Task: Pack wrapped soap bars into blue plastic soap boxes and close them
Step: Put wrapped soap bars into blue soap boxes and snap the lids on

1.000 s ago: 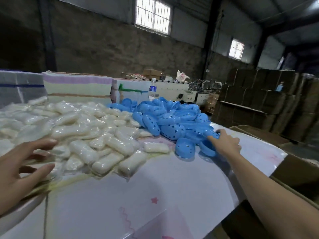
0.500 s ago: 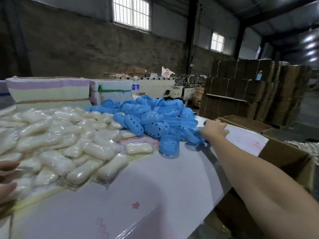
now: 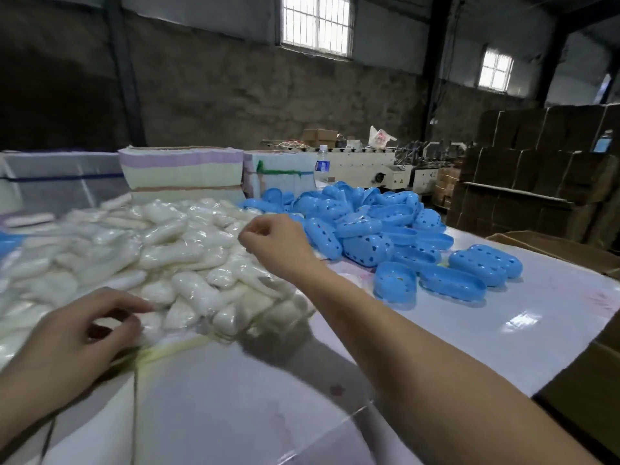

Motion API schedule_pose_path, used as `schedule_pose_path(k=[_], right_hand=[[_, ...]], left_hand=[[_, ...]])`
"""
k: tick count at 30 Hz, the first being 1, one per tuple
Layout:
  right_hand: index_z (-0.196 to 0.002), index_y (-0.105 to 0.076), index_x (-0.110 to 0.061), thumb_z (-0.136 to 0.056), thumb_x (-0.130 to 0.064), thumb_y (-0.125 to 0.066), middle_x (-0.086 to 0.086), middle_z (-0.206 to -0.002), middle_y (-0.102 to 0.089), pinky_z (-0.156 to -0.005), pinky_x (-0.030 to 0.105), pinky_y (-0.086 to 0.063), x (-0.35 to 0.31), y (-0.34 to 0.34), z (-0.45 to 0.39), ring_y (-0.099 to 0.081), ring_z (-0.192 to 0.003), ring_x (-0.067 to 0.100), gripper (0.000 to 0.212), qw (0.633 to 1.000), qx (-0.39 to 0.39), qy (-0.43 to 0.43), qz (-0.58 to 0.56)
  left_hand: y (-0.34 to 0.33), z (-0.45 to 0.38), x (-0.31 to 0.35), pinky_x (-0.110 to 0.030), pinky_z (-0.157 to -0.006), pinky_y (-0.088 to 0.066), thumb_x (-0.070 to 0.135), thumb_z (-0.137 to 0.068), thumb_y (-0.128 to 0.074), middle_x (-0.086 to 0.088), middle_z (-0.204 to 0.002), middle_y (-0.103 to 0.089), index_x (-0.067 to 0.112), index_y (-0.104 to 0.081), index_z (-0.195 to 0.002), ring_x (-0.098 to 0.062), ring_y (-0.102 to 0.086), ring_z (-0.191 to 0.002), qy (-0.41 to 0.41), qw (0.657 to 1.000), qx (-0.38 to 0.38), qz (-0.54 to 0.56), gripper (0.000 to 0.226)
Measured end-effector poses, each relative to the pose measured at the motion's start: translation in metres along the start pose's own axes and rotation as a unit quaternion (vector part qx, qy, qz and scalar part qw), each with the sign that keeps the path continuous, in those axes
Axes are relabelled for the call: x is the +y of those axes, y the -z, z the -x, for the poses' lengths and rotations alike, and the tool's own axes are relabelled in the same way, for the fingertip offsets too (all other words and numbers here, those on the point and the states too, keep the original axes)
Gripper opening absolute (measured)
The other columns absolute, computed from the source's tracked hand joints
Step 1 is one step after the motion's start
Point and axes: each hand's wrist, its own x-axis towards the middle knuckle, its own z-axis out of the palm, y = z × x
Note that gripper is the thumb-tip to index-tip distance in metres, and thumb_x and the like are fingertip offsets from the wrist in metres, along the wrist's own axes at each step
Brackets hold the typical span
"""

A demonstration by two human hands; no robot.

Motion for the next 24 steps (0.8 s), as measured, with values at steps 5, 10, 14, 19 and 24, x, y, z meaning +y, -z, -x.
schedule_pose_path(k=[5,10,14,19,24], right_hand=[[-0.069,-0.069,-0.031,-0.078,-0.027,-0.062,-0.014,-0.066,-0.067,-0.069,0.028,-0.053,-0.044,-0.084,0.011,-0.065,-0.073,0.007,0.012,0.99,-0.059,0.052,-0.115],[-0.078,-0.072,-0.029,-0.078,-0.023,-0.063,-0.011,-0.072,-0.066,-0.073,0.04,-0.053,-0.03,-0.116,0.026,-0.063,-0.077,0.014,0.011,0.985,-0.103,0.138,-0.024],[-0.076,-0.072,-0.024,-0.077,-0.014,-0.065,-0.011,-0.064,-0.061,-0.066,0.037,-0.049,-0.03,-0.114,0.027,-0.055,-0.065,0.008,0.012,0.98,-0.092,0.17,-0.048],[-0.078,-0.073,-0.023,-0.074,-0.023,-0.058,-0.005,-0.063,-0.064,-0.06,0.034,-0.047,-0.037,-0.118,0.032,-0.054,-0.063,0.012,0.016,0.974,-0.099,0.203,-0.033],[-0.084,-0.071,-0.027,-0.083,-0.032,-0.061,-0.013,-0.064,-0.059,-0.061,0.031,-0.044,-0.04,-0.126,0.039,-0.054,-0.067,0.007,0.011,0.966,-0.117,0.226,-0.047]], left_hand=[[0.005,0.0,0.037,-0.019,-0.066,-0.05,-0.004,-0.083,-0.068,0.008,-0.094,-0.072,0.033,-0.073,-0.082,-0.005,-0.065,-0.084,0.034,0.998,0.051,0.016,0.038],[0.008,-0.003,0.032,-0.029,-0.073,-0.053,-0.004,-0.082,-0.066,0.005,-0.082,-0.072,0.029,-0.072,-0.076,-0.012,-0.065,-0.078,0.063,0.996,0.068,0.012,0.034],[0.005,-0.003,0.031,-0.025,-0.068,-0.048,0.0,-0.081,-0.067,0.003,-0.075,-0.07,0.026,-0.071,-0.075,-0.015,-0.064,-0.072,0.073,0.995,0.064,0.001,0.028],[0.016,-0.003,0.03,-0.024,-0.067,-0.048,0.002,-0.082,-0.064,0.005,-0.074,-0.069,0.026,-0.07,-0.073,-0.011,-0.062,-0.071,0.092,0.993,0.073,-0.023,0.027],[0.039,-0.009,0.021,-0.018,-0.059,-0.048,0.01,-0.083,-0.064,0.013,-0.066,-0.067,0.031,-0.071,-0.071,-0.004,-0.059,-0.061,0.136,0.981,0.137,-0.021,0.024]])
